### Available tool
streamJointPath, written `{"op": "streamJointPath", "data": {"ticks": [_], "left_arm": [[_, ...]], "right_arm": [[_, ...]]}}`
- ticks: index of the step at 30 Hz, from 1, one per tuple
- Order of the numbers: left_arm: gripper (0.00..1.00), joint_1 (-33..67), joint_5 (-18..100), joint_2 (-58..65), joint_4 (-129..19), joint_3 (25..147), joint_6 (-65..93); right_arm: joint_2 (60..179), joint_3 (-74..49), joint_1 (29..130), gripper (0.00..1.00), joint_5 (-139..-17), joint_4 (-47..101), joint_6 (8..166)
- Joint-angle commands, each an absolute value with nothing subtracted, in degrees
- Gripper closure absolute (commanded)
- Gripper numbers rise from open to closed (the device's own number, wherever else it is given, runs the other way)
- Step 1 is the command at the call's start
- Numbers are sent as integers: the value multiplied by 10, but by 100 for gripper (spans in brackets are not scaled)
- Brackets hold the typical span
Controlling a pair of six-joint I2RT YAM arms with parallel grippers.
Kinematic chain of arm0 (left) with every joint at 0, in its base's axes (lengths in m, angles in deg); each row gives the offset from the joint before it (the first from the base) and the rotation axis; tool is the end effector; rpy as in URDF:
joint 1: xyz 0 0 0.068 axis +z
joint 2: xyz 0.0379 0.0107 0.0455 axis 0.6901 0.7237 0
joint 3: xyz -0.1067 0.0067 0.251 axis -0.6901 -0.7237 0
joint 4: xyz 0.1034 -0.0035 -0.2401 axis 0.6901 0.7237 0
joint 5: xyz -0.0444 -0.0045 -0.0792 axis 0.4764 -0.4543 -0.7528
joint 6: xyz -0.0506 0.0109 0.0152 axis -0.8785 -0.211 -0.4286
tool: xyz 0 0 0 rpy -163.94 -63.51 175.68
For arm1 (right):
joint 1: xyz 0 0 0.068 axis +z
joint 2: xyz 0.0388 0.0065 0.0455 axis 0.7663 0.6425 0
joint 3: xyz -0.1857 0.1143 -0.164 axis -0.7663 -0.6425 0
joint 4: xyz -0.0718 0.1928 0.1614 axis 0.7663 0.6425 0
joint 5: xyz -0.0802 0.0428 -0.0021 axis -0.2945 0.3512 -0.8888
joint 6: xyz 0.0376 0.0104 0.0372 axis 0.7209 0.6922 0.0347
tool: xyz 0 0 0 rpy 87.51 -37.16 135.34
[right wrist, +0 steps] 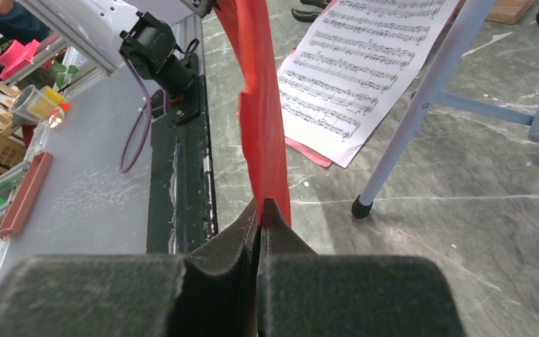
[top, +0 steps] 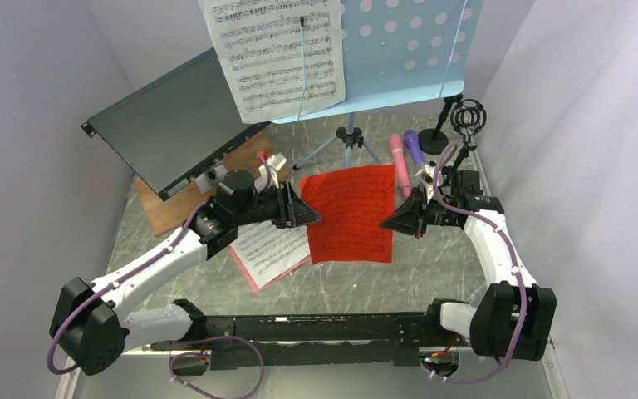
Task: Pack up the instrument practice props
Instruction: Place the sheet music at the center of the board.
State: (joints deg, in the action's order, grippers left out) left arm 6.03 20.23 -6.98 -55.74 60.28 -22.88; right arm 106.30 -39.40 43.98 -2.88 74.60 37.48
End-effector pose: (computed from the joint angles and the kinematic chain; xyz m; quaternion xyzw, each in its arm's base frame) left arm 0.1960 -0.1728 0.3025 0.0770 0.7831 -0.5454 0.2889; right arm 0.2043 0.0138 0.2615 -0.3525 0.6586 0.5311 0.3998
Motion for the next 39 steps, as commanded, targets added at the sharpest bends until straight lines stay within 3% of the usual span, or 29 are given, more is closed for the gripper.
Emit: {"op": "streamJointPath", "data": {"ticks": [1, 6, 15, 17, 22, 29, 39], "left_arm": [[68, 58, 225, -74, -517, 632, -191], [98, 58, 211, -60, -499, 641, -187], [100, 58, 217, -45, -397, 682, -183], [100, 58, 230, -50, -369, 691, -175], [100, 58, 288, -72, -286, 711, -148], [100, 61, 414, -99, -145, 728, -121], [100, 62, 584, -110, -73, 714, -126]], "right_arm": [[1065, -380, 444, 100, -6, 752, 349], [1070, -378, 447, 100, -10, 762, 338], [1072, -380, 451, 96, -20, 761, 335], [1072, -380, 451, 89, -24, 760, 335], [1073, -379, 452, 48, -37, 762, 333], [1071, -374, 451, 3, -78, 752, 347], [1074, -376, 450, 1, -111, 731, 368]]}}
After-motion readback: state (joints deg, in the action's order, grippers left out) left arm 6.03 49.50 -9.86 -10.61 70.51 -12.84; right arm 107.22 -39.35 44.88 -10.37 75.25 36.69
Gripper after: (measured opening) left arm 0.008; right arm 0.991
